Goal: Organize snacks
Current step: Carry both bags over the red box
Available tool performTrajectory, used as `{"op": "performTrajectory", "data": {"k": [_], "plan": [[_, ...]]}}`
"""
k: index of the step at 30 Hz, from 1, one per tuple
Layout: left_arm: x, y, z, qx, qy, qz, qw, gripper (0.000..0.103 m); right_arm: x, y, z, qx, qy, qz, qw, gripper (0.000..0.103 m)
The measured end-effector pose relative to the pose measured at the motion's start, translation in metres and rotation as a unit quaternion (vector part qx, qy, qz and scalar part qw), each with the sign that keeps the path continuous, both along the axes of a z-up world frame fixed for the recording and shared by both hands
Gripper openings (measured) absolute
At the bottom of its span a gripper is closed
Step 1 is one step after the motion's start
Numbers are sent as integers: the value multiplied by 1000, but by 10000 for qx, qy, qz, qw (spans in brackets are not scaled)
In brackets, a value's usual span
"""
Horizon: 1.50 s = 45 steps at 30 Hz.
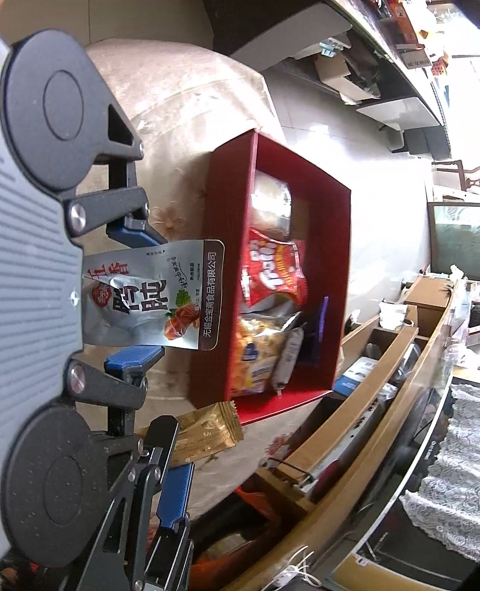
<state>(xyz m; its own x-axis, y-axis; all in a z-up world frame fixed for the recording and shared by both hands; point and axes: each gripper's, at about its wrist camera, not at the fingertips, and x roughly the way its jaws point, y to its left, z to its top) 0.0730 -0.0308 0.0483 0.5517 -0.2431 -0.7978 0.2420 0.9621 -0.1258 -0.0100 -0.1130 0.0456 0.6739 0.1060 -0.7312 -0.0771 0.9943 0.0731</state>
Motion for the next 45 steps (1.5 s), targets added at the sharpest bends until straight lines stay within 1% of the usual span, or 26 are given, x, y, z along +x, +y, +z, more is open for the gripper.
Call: {"op": "performTrajectory", "data": {"k": [3,6,14,21,26,33,45], "plan": [[8,-3,6,26,-105,39,9999,52,7,-1,4,16,-73,-25,10000,46],[18,-7,12,133,-281,73,9995,52,16,-3,8,5,-160,-59,9999,46],[53,-11,26,117,-512,231,9984,52,46,-7,21,25,-402,-196,9990,46],[78,-15,29,185,-659,337,9971,50,70,-10,24,54,-546,-280,9981,46],[92,-17,27,217,-672,398,9967,50,83,-10,23,-19,-594,-313,9977,46],[104,-20,20,315,-683,458,9961,50,96,-12,19,-27,-551,-380,9978,46],[122,-23,-1,485,-452,546,9963,50,114,-7,3,-109,-302,-417,9986,46]]}}
